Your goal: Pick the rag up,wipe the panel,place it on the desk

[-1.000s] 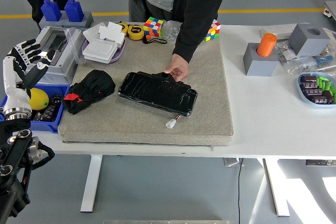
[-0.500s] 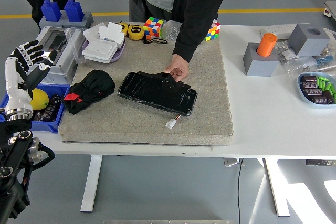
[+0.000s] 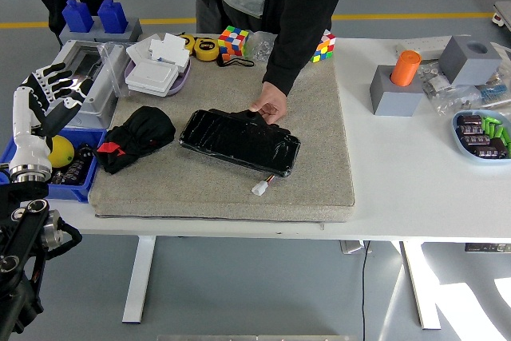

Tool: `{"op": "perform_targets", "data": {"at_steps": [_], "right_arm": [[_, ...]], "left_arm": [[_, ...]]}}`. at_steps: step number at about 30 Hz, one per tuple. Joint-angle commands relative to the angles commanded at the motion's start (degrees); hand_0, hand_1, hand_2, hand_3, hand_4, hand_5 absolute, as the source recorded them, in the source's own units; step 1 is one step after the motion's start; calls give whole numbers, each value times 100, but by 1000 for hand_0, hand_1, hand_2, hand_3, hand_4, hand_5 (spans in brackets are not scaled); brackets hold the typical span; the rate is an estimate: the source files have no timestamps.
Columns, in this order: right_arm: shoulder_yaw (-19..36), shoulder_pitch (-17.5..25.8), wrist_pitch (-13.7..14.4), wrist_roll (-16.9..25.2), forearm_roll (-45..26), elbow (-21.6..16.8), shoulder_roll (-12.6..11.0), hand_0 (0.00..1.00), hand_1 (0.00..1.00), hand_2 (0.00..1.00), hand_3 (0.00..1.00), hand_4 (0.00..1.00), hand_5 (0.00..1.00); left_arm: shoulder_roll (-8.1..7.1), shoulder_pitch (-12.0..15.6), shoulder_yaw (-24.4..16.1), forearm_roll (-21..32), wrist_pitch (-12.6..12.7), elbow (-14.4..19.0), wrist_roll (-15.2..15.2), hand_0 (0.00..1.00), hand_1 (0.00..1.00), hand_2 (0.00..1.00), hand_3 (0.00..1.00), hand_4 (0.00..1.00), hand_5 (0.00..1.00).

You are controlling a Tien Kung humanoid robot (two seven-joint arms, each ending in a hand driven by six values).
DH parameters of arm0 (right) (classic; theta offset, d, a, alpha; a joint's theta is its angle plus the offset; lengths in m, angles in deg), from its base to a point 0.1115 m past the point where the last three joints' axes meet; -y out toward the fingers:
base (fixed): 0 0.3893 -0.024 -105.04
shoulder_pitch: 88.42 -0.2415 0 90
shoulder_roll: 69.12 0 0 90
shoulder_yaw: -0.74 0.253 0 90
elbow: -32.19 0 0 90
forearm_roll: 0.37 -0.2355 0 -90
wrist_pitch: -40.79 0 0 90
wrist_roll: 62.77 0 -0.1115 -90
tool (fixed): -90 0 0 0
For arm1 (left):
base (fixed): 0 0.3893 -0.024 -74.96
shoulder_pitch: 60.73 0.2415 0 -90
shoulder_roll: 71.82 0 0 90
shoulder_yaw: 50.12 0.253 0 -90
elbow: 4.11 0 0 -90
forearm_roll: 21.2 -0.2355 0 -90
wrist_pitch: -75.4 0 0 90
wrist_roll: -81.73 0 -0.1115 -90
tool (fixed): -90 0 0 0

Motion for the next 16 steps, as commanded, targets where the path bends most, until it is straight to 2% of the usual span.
{"op": "perform_targets", "data": {"at_steps": [5, 16], "right_arm": [[-29, 7, -15, -30, -14, -1, -12, 589, 604, 529, 531, 881, 349], [-40, 19, -89, -142, 22, 15, -29, 596, 607, 533, 532, 887, 358]], "left_arm": [[-9, 62, 64, 5, 6, -4, -7, 640, 646, 660, 678, 991, 353], [-80, -8, 104, -12, 14, 17, -7, 643, 647, 661, 677, 990, 352]]}}
